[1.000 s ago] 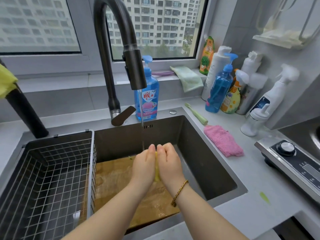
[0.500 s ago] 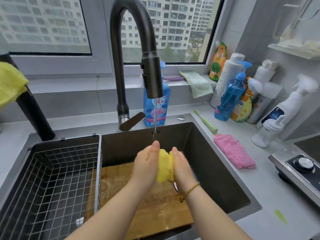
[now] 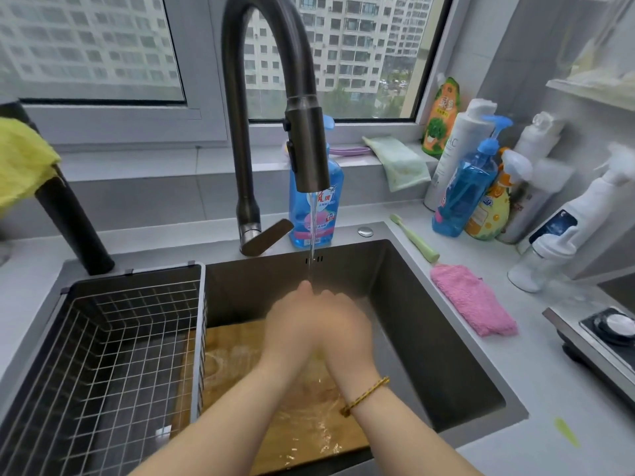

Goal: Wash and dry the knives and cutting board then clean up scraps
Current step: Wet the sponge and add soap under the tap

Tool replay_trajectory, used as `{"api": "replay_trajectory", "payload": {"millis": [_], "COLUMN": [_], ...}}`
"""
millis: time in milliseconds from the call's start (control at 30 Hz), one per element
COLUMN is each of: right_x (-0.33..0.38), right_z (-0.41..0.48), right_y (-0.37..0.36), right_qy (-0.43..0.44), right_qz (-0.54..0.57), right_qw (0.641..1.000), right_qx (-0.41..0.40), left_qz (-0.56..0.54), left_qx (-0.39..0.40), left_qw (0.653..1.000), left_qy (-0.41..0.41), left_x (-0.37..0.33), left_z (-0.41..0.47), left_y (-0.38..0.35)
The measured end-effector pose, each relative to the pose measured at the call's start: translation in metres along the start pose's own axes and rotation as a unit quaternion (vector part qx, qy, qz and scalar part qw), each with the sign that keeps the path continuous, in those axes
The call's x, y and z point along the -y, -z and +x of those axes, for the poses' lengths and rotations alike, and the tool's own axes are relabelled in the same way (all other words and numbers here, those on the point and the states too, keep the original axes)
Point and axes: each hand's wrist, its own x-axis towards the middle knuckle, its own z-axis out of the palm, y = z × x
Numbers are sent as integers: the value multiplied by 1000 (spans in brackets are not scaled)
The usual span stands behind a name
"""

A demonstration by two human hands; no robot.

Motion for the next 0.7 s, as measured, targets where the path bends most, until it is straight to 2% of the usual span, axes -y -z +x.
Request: {"api": "replay_trajectory", "payload": {"millis": [67,200,367,533,700], "right_x": [4,-5,-1,-8,-7], "right_z": [-6,11,-12,8,-5], "right_y": [-3,2,-5,1,-8], "right_qy": [15,-35,15,-25,37], "right_qz": [2,30,34,39,14], "right_qw": [1000,999,999,999,999], "right_qx": [2,-4,27,11,37], "left_qz": [-11,11,-24,6,-10], "left_qx": [-10,52,18,51,31], "left_qw": [1000,998,998,998,996], "left_qy": [4,-32,62,20,78], "left_x": [-2,-3,4,4,6], "left_z": [6,-11,9,-3,15], "left_y": [4,0,5,0,4]}}
